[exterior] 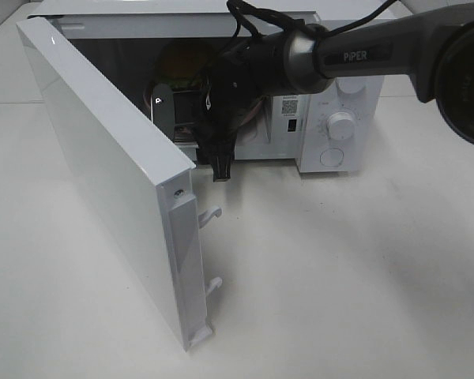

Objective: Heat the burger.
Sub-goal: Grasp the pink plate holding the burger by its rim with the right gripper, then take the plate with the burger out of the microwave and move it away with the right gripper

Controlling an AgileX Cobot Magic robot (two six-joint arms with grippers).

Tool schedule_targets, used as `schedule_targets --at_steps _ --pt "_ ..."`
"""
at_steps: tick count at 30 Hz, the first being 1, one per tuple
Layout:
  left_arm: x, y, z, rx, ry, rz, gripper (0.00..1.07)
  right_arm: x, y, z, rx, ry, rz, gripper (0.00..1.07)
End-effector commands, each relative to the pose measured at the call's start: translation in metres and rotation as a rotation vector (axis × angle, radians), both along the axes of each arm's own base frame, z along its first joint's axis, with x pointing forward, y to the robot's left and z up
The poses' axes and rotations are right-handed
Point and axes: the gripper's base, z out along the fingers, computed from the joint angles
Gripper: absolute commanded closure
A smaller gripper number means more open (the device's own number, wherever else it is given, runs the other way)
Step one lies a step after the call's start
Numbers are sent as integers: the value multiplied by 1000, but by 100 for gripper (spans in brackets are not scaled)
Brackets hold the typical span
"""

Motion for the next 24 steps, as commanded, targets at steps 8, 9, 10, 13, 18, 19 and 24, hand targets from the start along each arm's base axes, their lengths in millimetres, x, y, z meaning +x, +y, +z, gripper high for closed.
schedule_targets --at_steps 8,9,10,13,18,19,24 --pt "-2 0 1 2 -29 5 9 0 1 2 46 28 -30 103" --pt "-2 0 1 2 -29 5 9 0 2 2 50 34 -32 107" --pt "-2 0 1 2 -29 5 9 0 2 1 46 35 -21 107" --pt "-2 0 1 2 -29 5 9 -1 3 1 32 29 1 107" --pt "-2 0 1 2 -29 5 9 -7 5 1 -6 54 21 107" --pt "-2 0 1 2 -29 5 9 -7 5 1 -6 54 21 107" --pt "-2 0 1 2 -29 5 9 -14 10 4 -11 93 38 107"
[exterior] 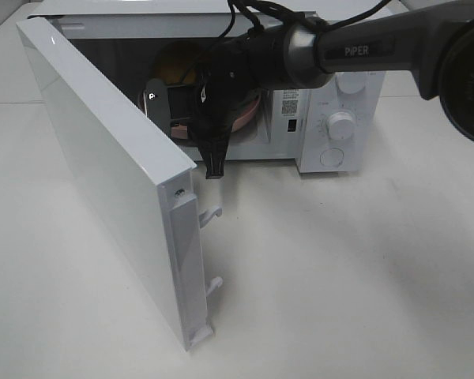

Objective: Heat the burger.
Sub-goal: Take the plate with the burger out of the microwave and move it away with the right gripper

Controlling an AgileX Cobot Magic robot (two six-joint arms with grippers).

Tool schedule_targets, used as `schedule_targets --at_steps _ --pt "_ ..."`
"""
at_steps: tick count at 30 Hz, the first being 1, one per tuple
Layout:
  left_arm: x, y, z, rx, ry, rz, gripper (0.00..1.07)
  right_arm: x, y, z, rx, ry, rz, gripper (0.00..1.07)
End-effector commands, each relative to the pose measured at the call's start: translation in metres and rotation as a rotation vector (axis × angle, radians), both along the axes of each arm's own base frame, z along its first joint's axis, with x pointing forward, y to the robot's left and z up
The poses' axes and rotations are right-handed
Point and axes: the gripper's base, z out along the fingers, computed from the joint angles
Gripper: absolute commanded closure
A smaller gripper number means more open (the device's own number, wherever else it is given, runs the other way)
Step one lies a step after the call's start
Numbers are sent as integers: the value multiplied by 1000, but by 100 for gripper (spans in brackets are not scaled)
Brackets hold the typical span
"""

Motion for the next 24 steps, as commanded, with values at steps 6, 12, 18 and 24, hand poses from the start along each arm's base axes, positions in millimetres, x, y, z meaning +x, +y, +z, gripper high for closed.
schedule_targets --at_steps 6,12,18,24 --pt "-2 0 1 2 -29 5 9 -14 1 10 -59 86 34 107" --pt "-2 0 1 2 -29 5 9 -19 -3 27 -50 74 33 107" --pt "-2 0 1 2 -29 5 9 -31 -12 31 -65 72 49 107" --pt "-2 0 1 2 -29 5 9 -39 -18 37 -36 34 56 107"
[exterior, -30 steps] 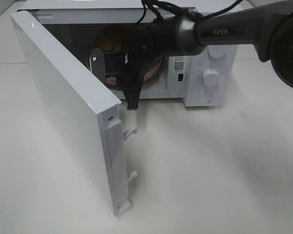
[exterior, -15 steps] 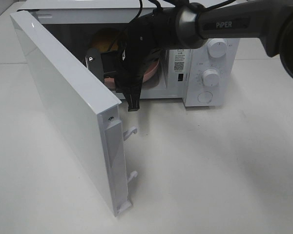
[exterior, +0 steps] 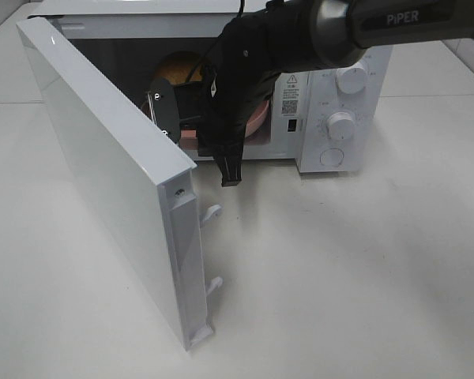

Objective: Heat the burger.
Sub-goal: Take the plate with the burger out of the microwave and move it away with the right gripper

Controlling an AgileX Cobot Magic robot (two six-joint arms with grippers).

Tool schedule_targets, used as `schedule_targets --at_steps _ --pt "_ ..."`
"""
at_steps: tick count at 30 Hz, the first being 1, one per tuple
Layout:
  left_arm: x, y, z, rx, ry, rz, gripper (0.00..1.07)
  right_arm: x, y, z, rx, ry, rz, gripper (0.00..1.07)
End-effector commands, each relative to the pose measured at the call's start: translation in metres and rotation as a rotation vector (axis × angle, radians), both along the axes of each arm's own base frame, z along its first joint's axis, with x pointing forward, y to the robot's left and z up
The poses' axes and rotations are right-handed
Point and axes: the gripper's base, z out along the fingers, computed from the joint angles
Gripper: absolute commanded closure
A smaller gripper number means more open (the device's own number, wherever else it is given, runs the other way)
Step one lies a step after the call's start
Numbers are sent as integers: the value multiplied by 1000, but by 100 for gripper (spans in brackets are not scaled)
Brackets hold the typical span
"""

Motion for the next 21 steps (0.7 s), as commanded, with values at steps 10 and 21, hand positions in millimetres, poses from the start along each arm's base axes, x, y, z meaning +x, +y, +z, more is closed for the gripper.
schedule_targets --at_steps 10,21 --pt "-2 0 1 -3 -29 2 9 -27 -17 11 44 -122 61 107" --pt "-2 0 1 -3 -29 2 9 -46 -29 26 126 -228 83 107"
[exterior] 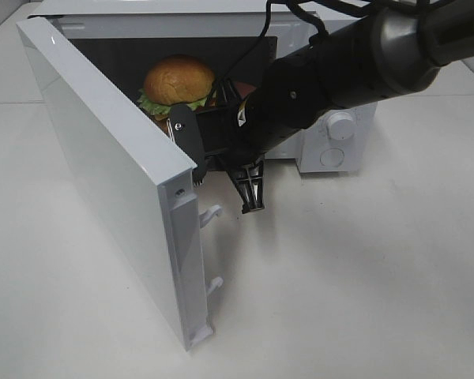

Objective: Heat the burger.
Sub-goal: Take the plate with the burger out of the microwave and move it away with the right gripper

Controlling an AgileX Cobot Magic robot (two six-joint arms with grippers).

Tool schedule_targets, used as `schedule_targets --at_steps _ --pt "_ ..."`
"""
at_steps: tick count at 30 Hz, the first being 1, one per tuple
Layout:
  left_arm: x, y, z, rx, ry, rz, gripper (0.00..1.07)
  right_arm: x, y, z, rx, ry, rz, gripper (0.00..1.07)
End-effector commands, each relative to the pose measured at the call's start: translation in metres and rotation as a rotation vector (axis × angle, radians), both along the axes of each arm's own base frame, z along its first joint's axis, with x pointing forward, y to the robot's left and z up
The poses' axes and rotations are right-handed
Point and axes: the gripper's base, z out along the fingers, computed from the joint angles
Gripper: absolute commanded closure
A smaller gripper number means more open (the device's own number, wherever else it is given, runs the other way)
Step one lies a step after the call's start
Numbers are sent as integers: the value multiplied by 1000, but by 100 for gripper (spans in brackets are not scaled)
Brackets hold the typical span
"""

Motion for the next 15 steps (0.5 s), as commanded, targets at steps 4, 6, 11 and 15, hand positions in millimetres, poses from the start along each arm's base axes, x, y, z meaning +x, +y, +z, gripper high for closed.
schedule_targets --at_steps 4,6,11,15 --pt "-2 0 1 -3 -29 2 9 -2 -3 29 84 -113 10 107" --pt "-2 0 1 -3 -29 2 9 -4 -4 32 86 -118 12 107" --pt "-2 0 1 -3 -29 2 9 -13 -11 35 95 -132 18 107" --pt "-2 0 1 -3 -29 2 9 -18 -14 35 102 -137 21 107"
